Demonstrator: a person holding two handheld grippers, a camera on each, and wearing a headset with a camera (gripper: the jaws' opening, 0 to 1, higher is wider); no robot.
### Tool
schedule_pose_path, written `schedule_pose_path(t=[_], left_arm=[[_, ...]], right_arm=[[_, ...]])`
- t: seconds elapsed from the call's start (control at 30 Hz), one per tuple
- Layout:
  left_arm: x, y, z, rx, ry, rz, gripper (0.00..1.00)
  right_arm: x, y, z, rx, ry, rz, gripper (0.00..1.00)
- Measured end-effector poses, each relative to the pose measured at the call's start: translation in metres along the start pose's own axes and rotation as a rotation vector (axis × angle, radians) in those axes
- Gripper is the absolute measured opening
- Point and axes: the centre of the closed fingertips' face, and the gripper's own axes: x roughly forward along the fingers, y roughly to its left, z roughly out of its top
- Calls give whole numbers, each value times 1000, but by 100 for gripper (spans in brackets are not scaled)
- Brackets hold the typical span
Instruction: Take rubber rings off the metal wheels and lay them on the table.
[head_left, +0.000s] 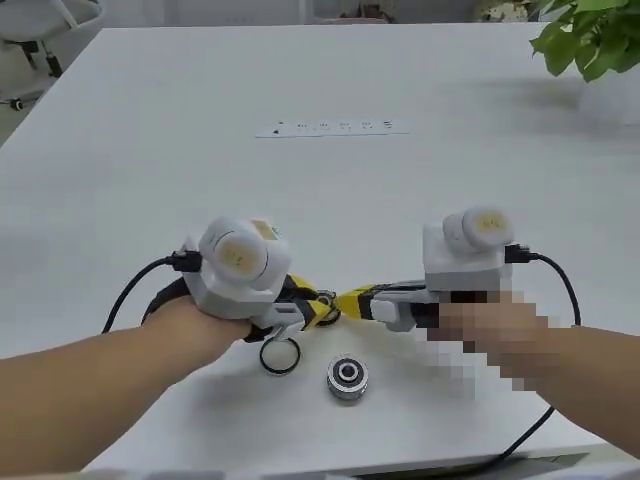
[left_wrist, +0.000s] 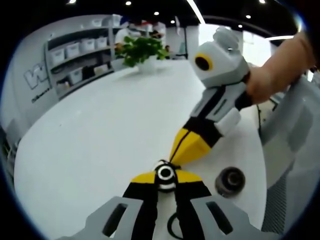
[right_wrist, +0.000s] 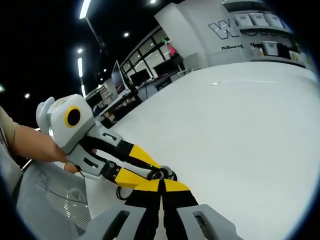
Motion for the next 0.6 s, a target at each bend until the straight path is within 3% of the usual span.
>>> schedule_pose_path(t=[0.4,0.5,0.57,0.6], left_arm=[[0,-1,0,8,-4,-1,12],[0,0,0,6,-9,-1,12],[0,-1,1,8,-11,-3,12],[0,-1,1,8,-10,-3,12]], right_arm=[[1,4,0,12,-3,19,0],[1,5,0,31,-17,37,0],[1,13,6,63,-48,77,0],[0,11,2,39,-20,68,0]])
